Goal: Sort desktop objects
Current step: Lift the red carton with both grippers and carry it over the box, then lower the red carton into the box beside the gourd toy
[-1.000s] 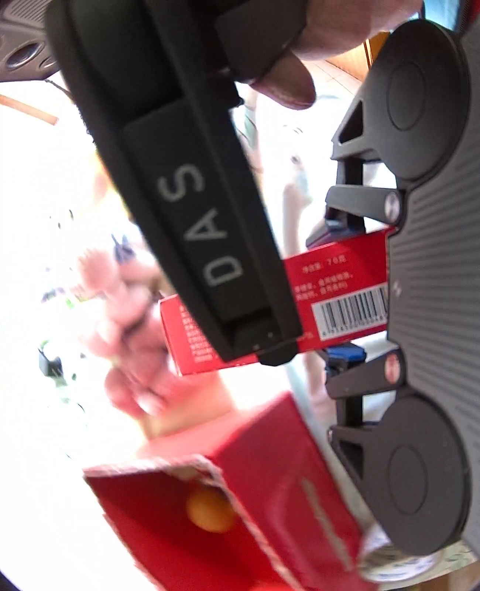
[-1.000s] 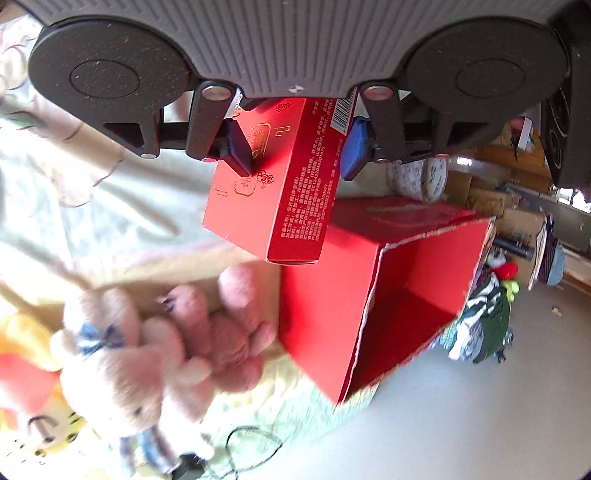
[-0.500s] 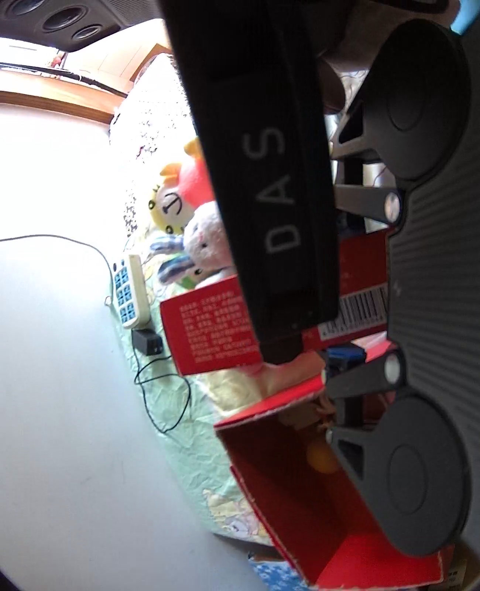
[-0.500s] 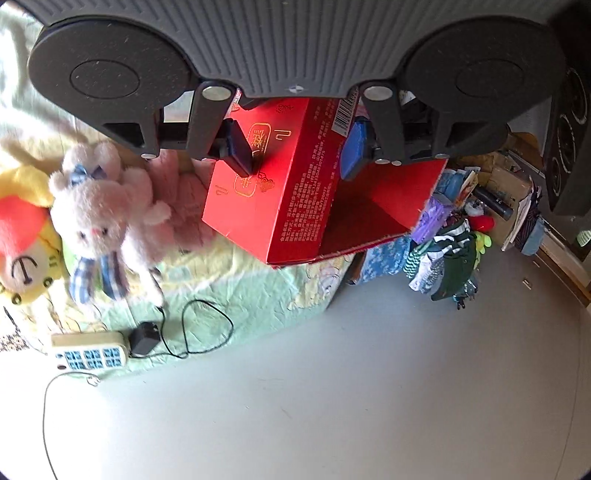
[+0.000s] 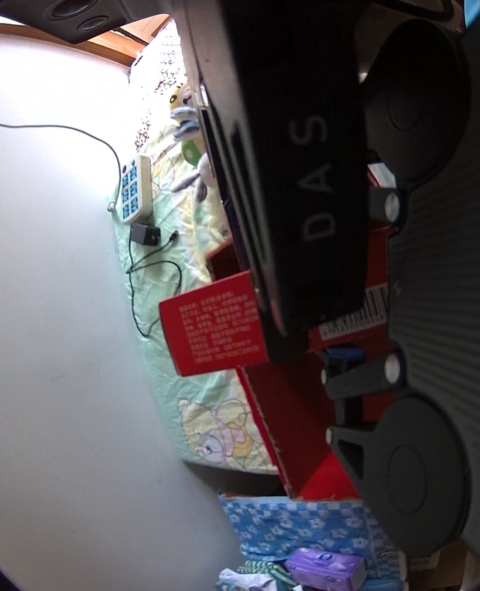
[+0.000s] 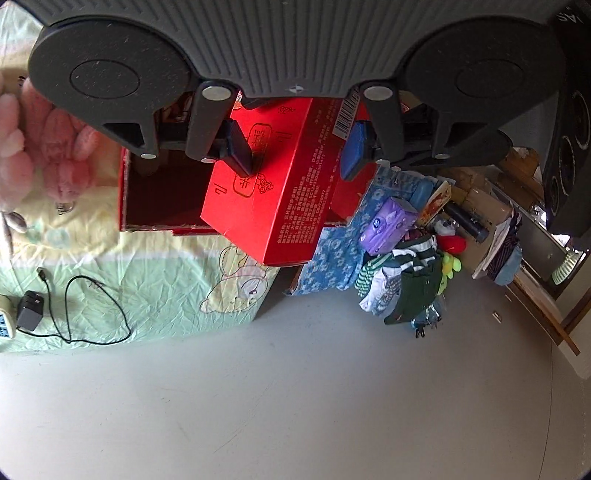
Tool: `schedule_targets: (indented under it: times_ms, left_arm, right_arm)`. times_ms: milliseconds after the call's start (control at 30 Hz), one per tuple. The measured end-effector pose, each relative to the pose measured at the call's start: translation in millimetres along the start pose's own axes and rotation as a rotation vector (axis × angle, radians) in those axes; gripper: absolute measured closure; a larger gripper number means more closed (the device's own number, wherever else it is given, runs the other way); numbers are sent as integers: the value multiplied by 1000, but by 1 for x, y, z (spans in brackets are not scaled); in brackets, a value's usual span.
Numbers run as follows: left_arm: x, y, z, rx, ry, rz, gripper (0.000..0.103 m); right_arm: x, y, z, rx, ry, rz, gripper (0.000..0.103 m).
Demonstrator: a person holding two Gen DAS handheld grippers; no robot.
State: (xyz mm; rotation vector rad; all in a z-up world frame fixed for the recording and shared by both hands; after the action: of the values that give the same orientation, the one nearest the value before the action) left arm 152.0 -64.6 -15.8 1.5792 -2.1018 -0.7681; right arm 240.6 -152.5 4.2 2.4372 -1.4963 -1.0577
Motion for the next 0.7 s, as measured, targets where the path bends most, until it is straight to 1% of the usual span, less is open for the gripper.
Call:
schedule_targets:
  times_ms: [33, 67, 100, 167, 267, 433, 567, 700]
  left_arm:
    - [-11, -8, 2, -18, 10, -2, 54]
    - [-34, -13, -4, -38, 20, -2, 54]
    - [-46, -18, -3, -58, 31, 0, 54]
    - [-53, -26, 12, -95, 44, 1, 54]
    - [-69, -42, 17, -133, 37, 0, 54]
    - [-78, -57, 28, -188, 55, 22, 54]
    - [-81, -69, 31, -226, 60, 35, 54]
    - [-83, -90, 37, -288, 64, 38, 53]
  right_arm:
    - [-2, -10, 5, -17, 3, -2, 47]
    - [-3, -20, 9, -34, -2, -4, 47]
    - [-3, -28, 14, -53, -12, -5, 47]
    - [-1, -41, 23, -90, -36, -6, 47]
    - [0, -56, 33, -129, -73, -11, 47]
    - [2, -73, 44, -173, -93, 10, 47]
    - [10, -82, 46, -205, -106, 23, 47]
    - [19, -93, 49, -253, -120, 41, 47]
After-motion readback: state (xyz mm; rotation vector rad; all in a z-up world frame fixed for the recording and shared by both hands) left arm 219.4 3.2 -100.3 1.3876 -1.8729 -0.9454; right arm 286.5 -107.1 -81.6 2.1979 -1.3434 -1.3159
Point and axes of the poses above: each gripper's, at about its wrist camera, not at the fingertips, and y roughly against the way its jaws point, x to its right, z to its underside, the point moved 5 cm from there along -y, roughly the way its jaws point, and after that the axes turned 14 degrees about x, right-handed, at the moved point
